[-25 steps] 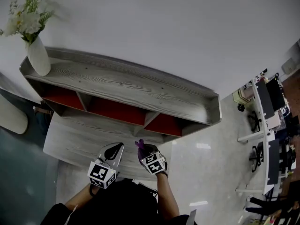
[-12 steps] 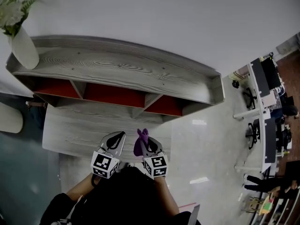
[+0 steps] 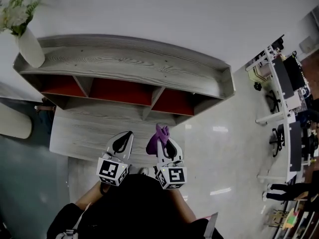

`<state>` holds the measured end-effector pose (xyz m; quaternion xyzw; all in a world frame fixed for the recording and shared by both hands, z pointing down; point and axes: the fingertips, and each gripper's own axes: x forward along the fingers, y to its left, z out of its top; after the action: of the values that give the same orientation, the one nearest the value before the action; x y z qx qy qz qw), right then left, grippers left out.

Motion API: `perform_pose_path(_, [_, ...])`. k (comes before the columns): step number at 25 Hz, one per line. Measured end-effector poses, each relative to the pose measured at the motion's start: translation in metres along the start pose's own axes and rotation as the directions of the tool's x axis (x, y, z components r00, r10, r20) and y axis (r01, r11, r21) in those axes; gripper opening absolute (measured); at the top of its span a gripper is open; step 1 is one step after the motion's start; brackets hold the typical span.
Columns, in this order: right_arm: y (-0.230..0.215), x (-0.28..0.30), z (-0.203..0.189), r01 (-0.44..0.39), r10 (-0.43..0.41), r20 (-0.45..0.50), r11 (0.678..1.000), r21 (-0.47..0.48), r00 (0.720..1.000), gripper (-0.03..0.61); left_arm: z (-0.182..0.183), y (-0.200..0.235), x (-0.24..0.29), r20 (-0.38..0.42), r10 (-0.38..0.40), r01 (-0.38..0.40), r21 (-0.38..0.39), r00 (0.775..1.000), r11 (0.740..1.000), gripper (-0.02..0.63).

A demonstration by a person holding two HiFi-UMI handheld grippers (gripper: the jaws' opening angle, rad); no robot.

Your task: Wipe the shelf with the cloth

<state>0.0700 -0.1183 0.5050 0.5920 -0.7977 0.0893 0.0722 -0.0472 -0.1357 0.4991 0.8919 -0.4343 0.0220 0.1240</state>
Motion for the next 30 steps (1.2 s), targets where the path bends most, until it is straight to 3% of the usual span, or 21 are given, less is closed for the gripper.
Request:
perform_pose_path(11, [-0.012, -0.026, -0.003, -0.013, 0.012, 0.040, 1.000, 0.005, 0.999, 0.067, -0.002, -0.028, -0.002, 0.008, 0.015, -0.015, 0.033, 1.000, 0.999, 0.005])
perform_pose_path(30, [-0.014, -0.030, 0.002, -0.010, 0.011, 0.075, 1.000, -0.012, 0.997, 0.067, -0.005, -0.040, -0.001, 0.007, -0.006, 0.005, 0.052, 1.000, 0.999, 0.005])
